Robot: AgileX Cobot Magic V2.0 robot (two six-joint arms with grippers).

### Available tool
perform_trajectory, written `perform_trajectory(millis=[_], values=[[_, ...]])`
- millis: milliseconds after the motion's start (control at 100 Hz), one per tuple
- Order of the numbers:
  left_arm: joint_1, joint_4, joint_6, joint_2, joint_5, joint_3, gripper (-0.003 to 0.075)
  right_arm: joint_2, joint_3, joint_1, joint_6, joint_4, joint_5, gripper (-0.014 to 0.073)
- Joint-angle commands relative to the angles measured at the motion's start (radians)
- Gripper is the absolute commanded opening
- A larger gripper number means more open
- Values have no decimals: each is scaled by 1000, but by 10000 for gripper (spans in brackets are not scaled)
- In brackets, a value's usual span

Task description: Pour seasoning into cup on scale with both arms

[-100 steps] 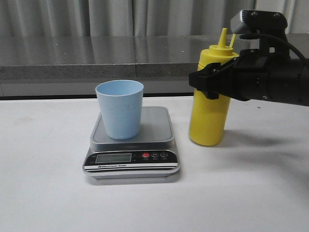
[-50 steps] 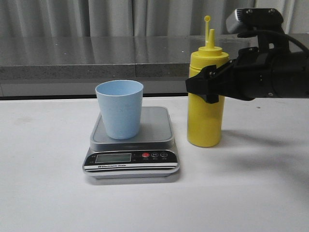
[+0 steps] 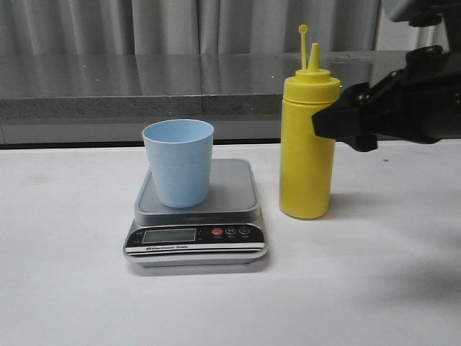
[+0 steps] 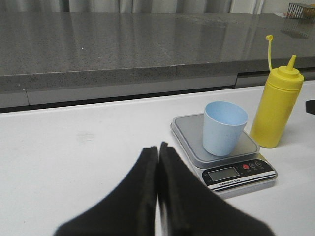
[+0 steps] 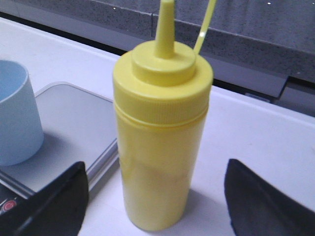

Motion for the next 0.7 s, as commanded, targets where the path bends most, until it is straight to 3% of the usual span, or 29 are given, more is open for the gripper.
perform_trajectory(millis=[0,190,330,500,690], values=[[1,-7,-6,15,-76,-24,-20,-106,-1,-4,-1,22,11,462],[1,-7,-6,15,-76,-24,-20,-290,20,-4,-1,33,175,188],[1,-7,-6,15,-76,-24,-20,-425,33,-4,-1,62,268,44],[1,-7,-6,15,-76,-24,-20,-578,49,-4,-1,108,396,-48],[1,-7,-6,15,-76,-24,-20,-716,54,-4,-1,149,525,-60]])
